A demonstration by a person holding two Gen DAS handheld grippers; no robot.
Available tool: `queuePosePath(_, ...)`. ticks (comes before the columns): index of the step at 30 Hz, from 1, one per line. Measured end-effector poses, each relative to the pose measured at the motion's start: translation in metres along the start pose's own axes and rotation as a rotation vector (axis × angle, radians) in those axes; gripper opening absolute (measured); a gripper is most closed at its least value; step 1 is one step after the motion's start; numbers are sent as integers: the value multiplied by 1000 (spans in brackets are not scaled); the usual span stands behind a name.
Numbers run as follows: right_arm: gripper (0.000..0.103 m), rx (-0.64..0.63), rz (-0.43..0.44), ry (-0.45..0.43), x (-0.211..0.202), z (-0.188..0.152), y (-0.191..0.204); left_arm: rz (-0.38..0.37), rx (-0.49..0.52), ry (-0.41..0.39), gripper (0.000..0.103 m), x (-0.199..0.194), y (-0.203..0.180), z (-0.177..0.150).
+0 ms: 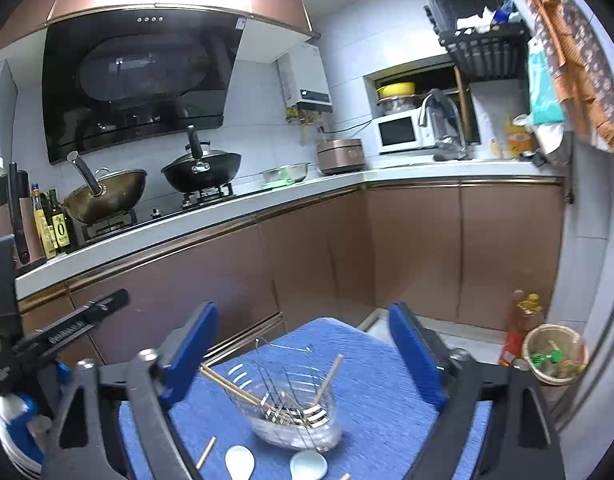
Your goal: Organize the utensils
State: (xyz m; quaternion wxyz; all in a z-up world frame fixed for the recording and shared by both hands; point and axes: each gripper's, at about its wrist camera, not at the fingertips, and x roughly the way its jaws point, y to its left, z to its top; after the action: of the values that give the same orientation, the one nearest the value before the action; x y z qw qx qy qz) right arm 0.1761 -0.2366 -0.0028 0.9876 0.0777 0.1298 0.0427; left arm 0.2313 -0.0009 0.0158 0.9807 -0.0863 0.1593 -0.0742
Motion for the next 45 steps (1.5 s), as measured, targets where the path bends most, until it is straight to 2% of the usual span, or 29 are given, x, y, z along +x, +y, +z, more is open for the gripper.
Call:
queuePosePath(2, 102, -7, -25, -12, -15, -1, 1, 11, -11, -17, 42, -17, 6, 0)
queuePosePath(11, 103, -4, -50, -81, -66, -7, 12, 9, 14, 17, 44, -72, 13, 1)
queuePosePath(14, 103, -2, -52, -115, -85, -15, 16, 13, 21, 23, 50, -88, 12, -2)
queuePosePath(17, 103, 25, -29, -120, -98, -24, 13, 11, 25, 29, 52, -103, 12, -11)
queuePosePath(28, 103, 70, 33, -90, -125, -47, 13, -15, -9, 60, 52, -126, 7, -37)
queuePosePath(33, 103, 41, 7, -77, -136, -52, 20, -15, -9, 49, 54, -144, 4, -42)
queuePosePath(45, 103, 50, 26, -137, -171, -44, 19, -33, -6, 6, 56, -181, -6, -37)
